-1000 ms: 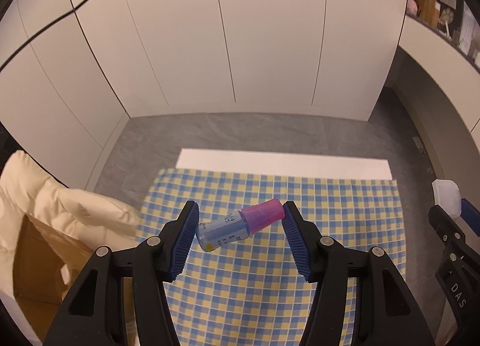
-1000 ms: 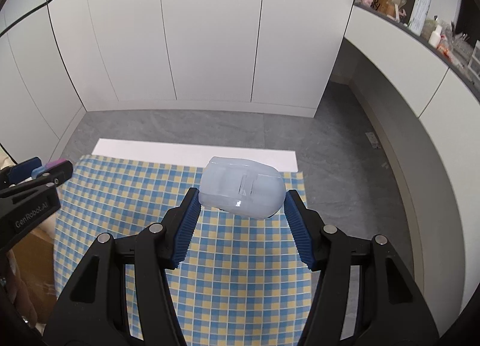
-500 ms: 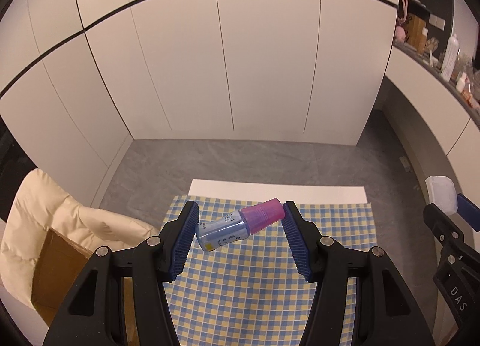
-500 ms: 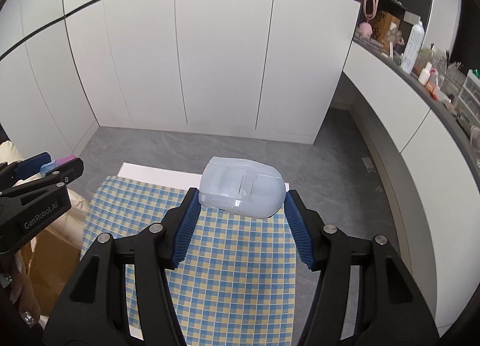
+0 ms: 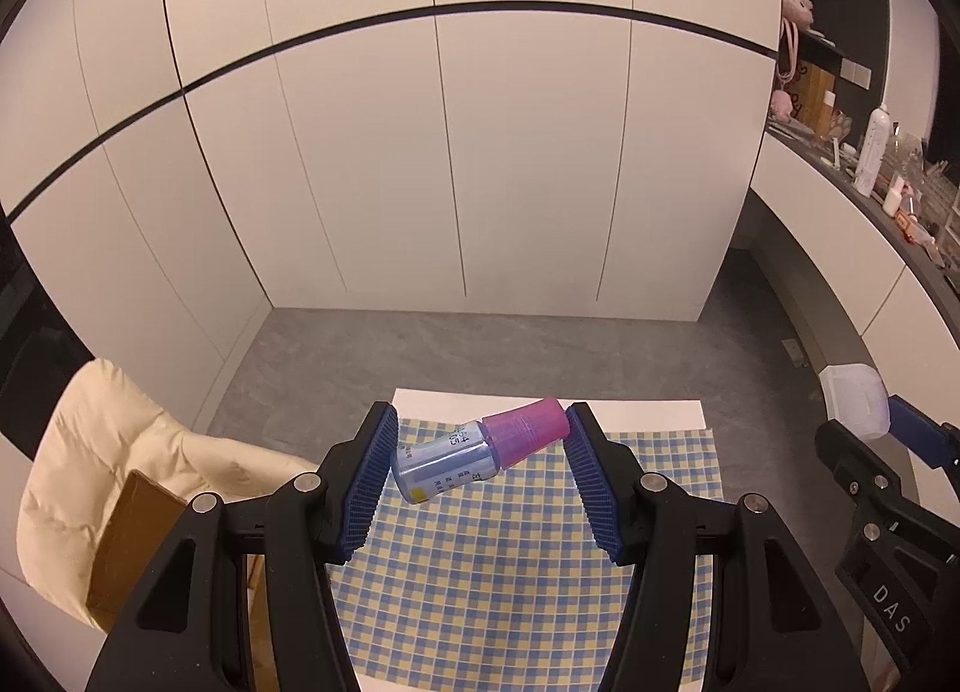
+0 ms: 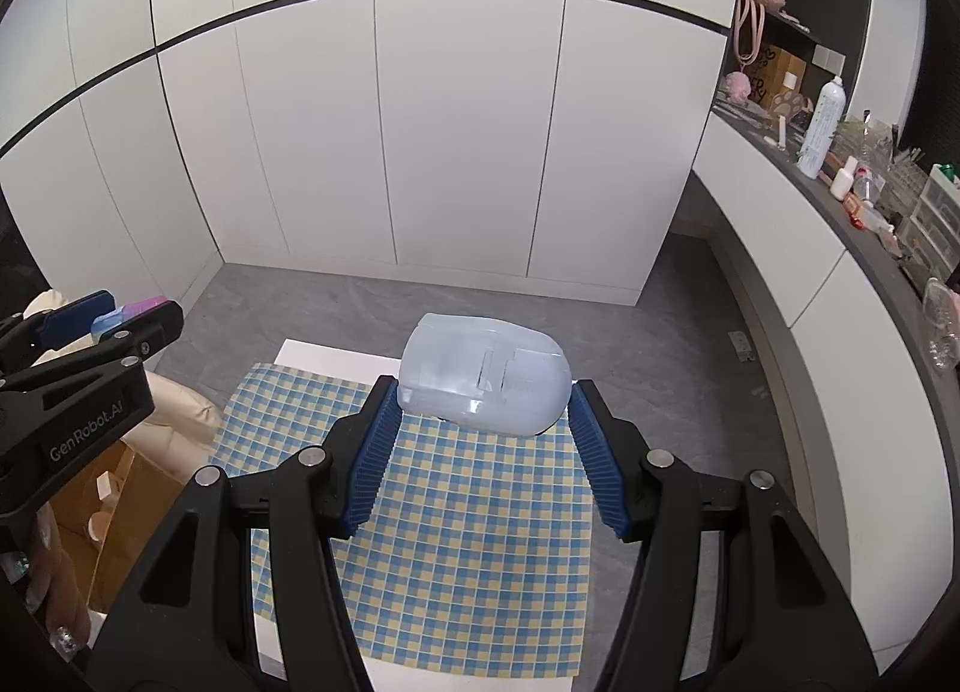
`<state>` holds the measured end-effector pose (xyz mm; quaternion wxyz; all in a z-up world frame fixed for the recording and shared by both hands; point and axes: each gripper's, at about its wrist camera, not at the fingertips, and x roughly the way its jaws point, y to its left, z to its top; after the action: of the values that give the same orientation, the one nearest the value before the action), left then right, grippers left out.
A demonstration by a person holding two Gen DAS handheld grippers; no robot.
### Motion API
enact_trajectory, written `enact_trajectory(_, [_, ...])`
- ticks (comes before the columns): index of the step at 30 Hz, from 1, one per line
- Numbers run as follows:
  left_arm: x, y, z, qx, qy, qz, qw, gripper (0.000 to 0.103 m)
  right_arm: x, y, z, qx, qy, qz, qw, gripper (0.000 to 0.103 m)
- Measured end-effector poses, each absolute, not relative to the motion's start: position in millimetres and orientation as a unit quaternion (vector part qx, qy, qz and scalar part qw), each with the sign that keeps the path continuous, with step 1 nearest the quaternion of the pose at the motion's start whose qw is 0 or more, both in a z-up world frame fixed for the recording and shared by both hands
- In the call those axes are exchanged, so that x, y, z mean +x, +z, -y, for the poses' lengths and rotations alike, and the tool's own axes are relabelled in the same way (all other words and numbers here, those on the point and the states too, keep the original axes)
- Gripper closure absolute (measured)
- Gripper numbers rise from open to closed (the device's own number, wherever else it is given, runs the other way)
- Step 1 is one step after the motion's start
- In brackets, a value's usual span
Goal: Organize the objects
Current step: 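Lift the pale blue object with the right tool while the left tool lifts the bottle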
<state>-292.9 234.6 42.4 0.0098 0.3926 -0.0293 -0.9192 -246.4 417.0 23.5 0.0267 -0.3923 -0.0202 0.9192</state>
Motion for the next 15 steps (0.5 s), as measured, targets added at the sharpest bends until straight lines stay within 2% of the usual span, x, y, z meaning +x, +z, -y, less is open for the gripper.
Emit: enact_trajectory(15, [-269.0,54.8,-234.6,0.387,-0.921,0.036,0.002,0.045,-222.6,44.9,-405.0,-0.378,0.925,0.028,0.027,0.043])
